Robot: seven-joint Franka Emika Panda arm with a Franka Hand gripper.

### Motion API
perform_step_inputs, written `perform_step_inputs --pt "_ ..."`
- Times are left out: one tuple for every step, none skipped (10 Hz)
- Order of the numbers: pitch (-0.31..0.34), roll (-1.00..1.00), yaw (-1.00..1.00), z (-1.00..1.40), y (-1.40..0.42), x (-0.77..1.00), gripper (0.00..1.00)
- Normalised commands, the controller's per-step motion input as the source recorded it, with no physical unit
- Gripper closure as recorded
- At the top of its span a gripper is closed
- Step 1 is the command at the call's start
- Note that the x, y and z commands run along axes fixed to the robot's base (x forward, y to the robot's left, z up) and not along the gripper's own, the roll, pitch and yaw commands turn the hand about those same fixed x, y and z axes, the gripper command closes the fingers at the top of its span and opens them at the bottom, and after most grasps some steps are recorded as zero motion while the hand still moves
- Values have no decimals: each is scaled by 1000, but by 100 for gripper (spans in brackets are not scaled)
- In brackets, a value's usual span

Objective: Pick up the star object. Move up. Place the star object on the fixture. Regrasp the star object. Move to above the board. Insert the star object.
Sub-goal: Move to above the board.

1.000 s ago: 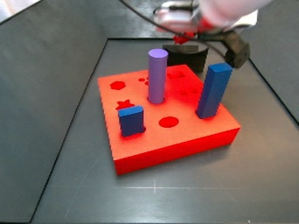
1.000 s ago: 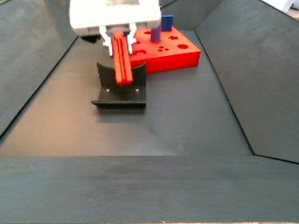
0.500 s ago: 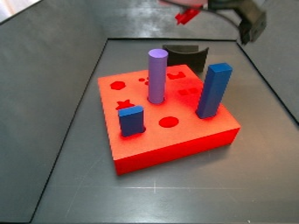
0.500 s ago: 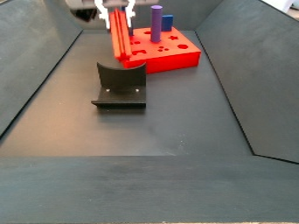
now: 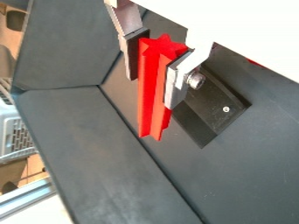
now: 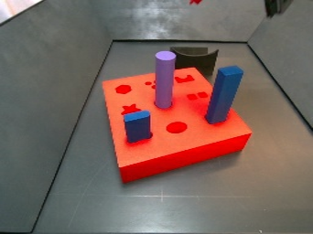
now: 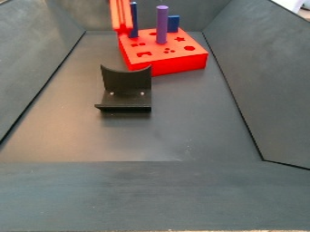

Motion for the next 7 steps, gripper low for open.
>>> perform_step_inputs --pt "38 -47 -25 1000 -40 -31 100" --pt "52 -50 -19 1000 -34 -33 100" --pt "66 -55 -10 927 -26 -31 100" --pt "87 -58 7 704 -17 -24 100" --pt "101 -58 18 539 -16 -17 100" --pt "117 -57 33 375 -14 -10 100" --pt "129 -54 47 211 -14 2 100"
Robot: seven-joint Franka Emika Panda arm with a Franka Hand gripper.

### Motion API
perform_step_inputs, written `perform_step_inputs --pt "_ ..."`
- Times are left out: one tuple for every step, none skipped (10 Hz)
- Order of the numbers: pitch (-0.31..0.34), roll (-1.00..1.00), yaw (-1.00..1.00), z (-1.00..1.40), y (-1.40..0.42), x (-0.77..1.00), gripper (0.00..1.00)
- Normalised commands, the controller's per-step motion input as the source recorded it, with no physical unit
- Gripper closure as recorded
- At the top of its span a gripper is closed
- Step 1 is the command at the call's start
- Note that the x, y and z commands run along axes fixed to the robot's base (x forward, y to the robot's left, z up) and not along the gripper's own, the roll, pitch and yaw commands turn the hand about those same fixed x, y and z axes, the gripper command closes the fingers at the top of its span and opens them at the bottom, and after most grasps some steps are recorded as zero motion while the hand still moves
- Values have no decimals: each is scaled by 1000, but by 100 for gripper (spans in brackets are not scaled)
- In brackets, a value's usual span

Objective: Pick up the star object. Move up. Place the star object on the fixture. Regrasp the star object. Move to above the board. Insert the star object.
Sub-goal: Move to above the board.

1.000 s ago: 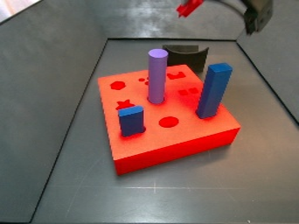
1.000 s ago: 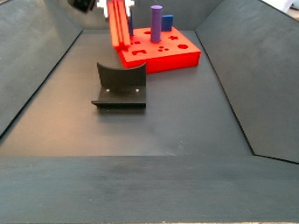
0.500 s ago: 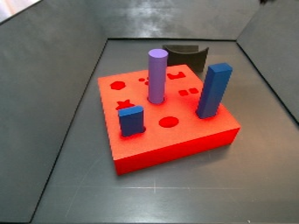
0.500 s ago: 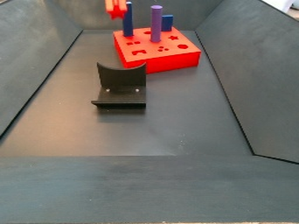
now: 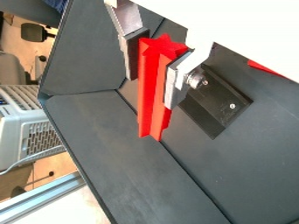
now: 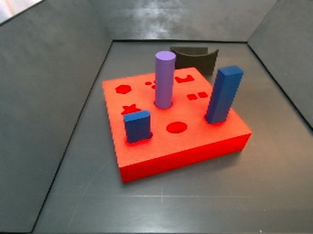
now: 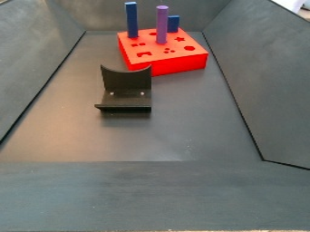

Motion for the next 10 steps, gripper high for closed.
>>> perform_step_inputs --pt "-60 -1000 -154 134 -1000 -585 100" --pt "-68 -1000 -150 137 -1000 -586 100" --pt "-80 -1000 -149 151 -1000 -626 100" --pt "-88 -1000 -156 132 -1000 -667 100" --pt "-95 -1000 -163 144 -1000 -697 100" --pt "-98 -1000 -168 148 -1000 -737 100" --pt "-99 -1000 -173 148 -1000 -817 100" --pt "-103 -1000 -175 116 -724 -647 100" --pt "-111 -1000 -173 74 -410 -444 100" --pt "-107 -1000 -169 32 -194 -288 100"
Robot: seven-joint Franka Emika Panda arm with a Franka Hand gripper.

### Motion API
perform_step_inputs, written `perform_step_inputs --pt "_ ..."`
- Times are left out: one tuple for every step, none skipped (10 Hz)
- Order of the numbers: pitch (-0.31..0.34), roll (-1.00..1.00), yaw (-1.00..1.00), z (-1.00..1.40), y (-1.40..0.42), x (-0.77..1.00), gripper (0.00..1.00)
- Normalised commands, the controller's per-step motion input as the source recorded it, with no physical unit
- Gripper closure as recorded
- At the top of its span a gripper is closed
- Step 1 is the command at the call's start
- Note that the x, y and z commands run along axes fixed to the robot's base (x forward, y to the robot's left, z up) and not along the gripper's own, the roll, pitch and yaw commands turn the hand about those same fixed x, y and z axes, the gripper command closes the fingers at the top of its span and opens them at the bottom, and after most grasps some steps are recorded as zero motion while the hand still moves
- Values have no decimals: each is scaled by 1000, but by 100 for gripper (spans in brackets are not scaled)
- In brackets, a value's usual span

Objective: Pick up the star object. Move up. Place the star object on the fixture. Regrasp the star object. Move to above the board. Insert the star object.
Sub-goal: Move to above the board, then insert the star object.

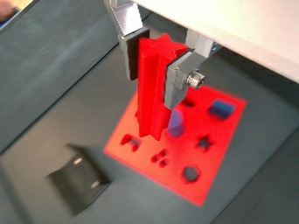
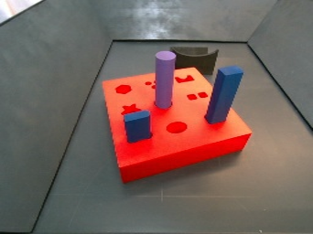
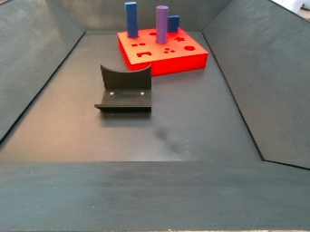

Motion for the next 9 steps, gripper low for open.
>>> perform_step_inputs --pt "-110 -1000 -165 24 -69 -188 100" --pt "-126 -1000 -158 11 -8 -145 100" --pt "-127 -820 -117 4 26 -117 100" --pt "-115 -608 -74 7 31 -108 100" --pt "-110 -481 -56 5 29 -99 100" --pt "-87 -292 -29 3 25 -76 100" --pt "-68 -205 -21 2 24 -59 100" --pt "0 0 0 0 0 -23 100" --pt "0 0 0 0 0 -89 100"
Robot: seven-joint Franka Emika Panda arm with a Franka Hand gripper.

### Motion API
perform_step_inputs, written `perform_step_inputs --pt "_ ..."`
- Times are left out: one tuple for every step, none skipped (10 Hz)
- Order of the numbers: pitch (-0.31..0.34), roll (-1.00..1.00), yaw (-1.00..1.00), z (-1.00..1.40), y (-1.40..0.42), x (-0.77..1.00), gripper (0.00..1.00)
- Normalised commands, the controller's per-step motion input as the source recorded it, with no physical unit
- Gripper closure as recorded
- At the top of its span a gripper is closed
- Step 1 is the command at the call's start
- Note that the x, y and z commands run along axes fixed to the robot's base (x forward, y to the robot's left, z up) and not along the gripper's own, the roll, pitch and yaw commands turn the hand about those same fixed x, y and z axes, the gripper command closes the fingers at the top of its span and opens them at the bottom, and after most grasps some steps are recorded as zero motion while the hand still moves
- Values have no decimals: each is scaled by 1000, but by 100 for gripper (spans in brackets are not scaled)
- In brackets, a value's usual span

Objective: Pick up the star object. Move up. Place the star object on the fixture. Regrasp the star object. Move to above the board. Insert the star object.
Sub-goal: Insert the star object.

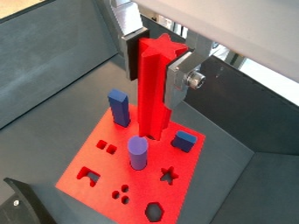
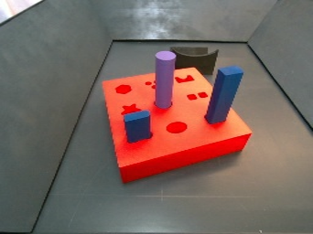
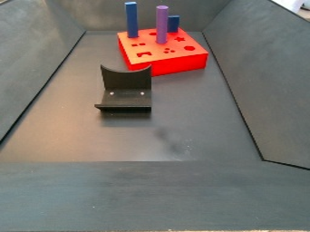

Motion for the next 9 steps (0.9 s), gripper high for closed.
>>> perform_step_inputs --pt "-140 33 -49 -211 0 -211 100" --pt "-121 0 -191 -731 -17 -169 100" --pt "-131 0 -300 -1000 -69 -129 100" --pt "-134 -10 -343 -983 -171 -89 100" --pt "-111 -103 -389 -877 -131 -60 100" --pt "-77 -100 -503 -889 -137 0 100" --pt "-47 -117 -546 -843 -94 0 100" --pt "-40 -131 -486 -780 0 0 100" --pt "0 -4 0 0 11 0 100"
